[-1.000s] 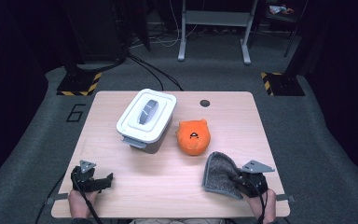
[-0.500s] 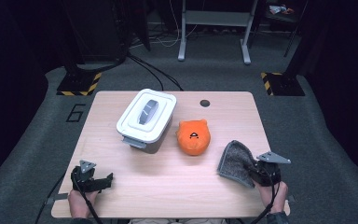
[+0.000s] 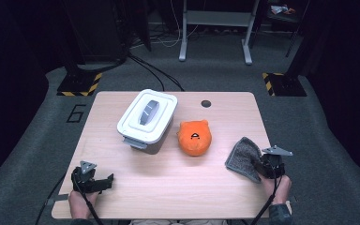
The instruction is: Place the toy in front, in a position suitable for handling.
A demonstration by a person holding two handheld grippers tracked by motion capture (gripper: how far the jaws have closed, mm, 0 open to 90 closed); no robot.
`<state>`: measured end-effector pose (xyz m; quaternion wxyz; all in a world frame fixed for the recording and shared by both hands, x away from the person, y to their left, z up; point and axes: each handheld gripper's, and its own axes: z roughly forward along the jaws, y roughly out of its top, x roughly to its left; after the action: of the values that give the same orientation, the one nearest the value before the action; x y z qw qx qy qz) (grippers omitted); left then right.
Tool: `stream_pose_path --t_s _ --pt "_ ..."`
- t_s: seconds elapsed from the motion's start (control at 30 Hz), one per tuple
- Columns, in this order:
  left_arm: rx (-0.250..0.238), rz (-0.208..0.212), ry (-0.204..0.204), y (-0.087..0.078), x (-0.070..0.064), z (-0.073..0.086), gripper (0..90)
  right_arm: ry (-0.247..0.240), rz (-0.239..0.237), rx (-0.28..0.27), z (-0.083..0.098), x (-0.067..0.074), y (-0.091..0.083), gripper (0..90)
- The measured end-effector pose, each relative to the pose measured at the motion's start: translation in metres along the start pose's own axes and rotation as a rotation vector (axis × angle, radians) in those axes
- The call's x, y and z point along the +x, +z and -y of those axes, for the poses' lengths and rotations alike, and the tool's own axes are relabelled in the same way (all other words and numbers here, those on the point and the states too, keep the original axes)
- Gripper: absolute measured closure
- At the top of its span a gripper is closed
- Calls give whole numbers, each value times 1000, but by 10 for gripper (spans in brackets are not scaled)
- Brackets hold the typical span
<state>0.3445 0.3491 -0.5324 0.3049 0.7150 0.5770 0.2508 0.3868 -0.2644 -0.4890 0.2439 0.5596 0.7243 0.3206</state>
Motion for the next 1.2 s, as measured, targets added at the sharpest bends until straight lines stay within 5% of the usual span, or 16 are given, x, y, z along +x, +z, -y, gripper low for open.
stream_pose_path --t_s 0.23,0.53,0.8,1.2 --pt "0 1 -1 0 0 0 13 28 64 40 -2 -4 12 665" --pt "0 0 0 0 0 0 13 42 133 53 -4 -5 11 319" --pt "0 0 0 0 0 0 14 44 58 3 -14 3 -3 164" --pt "0 0 0 0 0 0 14 -21 -55 -25 -28 34 -5 135"
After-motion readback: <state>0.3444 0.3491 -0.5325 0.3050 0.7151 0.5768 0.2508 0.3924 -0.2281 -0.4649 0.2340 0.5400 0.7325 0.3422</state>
